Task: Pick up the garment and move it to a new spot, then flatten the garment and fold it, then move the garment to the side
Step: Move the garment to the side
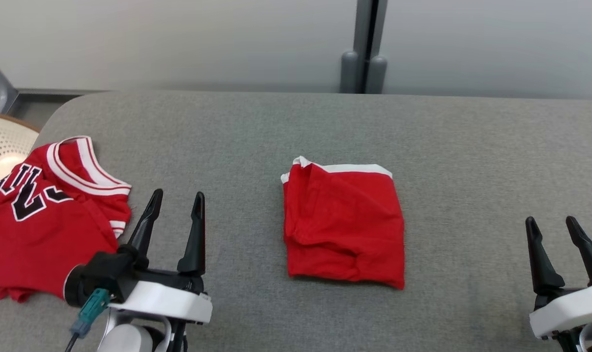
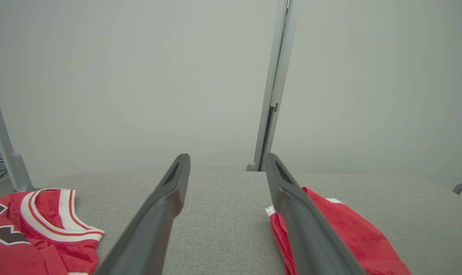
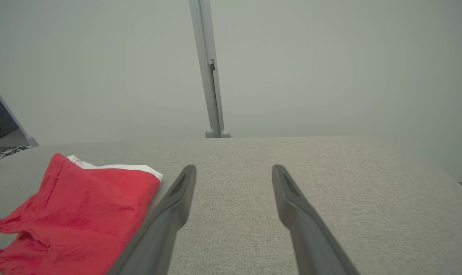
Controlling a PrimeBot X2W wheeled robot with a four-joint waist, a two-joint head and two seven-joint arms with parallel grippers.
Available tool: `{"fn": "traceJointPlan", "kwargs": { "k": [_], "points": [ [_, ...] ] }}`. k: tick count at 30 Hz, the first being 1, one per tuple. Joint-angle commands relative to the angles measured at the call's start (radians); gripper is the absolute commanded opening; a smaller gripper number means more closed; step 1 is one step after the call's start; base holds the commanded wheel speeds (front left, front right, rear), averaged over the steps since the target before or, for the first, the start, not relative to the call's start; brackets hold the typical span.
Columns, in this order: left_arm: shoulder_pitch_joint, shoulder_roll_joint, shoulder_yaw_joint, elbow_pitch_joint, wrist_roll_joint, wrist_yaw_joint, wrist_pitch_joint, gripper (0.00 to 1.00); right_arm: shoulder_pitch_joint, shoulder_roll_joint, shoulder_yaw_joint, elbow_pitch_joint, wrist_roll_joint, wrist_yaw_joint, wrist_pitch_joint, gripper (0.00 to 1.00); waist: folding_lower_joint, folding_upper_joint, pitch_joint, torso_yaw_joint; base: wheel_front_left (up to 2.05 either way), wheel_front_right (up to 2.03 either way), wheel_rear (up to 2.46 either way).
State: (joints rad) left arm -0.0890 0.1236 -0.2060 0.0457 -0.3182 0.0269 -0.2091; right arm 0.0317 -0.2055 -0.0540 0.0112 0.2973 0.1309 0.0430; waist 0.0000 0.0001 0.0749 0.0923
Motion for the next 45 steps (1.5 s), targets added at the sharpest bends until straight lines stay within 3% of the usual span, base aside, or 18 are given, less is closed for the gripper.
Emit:
{"fn": "traceJointPlan", "kwargs": {
  "k": [1,9,17,18,20,25,30,39,45],
  "points": [
    [-0.036,-0.003,-0.008,0.004,0.006,-0.008,-0.01,1.0,-0.033,-0.006,0.013,0.017,0.001,0.0,0.008,1.0,0.0,-0.0001,0.083,0.087,0.0,0.0,0.0],
    [-0.149,-0.047,-0.053,0.065,-0.003,-0.033,-0.048,1.0,-0.179,-0.016,0.148,0.183,0.026,0.0,0.036,1.0,0.0,-0.0001,0.192,0.232,0.0,0.0,0.0],
    [-0.176,-0.061,-0.052,0.097,-0.011,-0.033,-0.057,1.0,-0.206,0.013,0.154,0.338,0.016,-0.001,0.096,1.0,0.0,-0.0001,0.204,0.274,0.0,0.0,0.0],
    [-0.177,-0.062,-0.049,0.095,-0.009,-0.033,-0.056,1.0,-0.202,0.014,0.148,0.35,0.003,-0.001,0.108,0.81,0.0,-0.0001,0.205,0.275,0.0,0.0,0.0],
    [-0.18,-0.064,-0.04,0.088,-0.003,-0.035,-0.056,1.0,-0.196,0.023,0.149,0.357,-0.002,-0.001,0.124,0.0,0.0,-0.0001,0.206,0.274,0.0,0.0,0.0],
    [-0.186,-0.066,-0.02,0.075,0.017,-0.033,-0.057,1.0,-0.213,0.008,0.15,0.314,-0.043,-0.002,0.136,0.0,0.0,-0.0001,0.215,0.245,0.0,0.0,0.0],
    [-0.182,-0.067,0.001,0.064,0.04,-0.03,-0.055,1.0,-0.228,-0.02,0.163,0.248,-0.078,-0.002,0.151,0.0,0.0,-0.0001,0.221,0.17,0.0,0.0,0.0],
    [-0.224,-0.035,-0.006,0.031,0.083,-0.055,-0.055,1.0,-0.241,-0.125,0.215,0.178,-0.035,-0.001,0.168,0.0,0.0,-0.0001,0.274,-0.073,0.0,0.0,0.0],
    [-0.286,-0.026,-0.031,0.021,0.101,-0.061,-0.032,1.0,-0.29,-0.152,0.246,0.186,0.006,-0.001,0.138,0.0,0.0,-0.0001,0.328,-0.206,0.0,0.0,0.0]
  ]
}}
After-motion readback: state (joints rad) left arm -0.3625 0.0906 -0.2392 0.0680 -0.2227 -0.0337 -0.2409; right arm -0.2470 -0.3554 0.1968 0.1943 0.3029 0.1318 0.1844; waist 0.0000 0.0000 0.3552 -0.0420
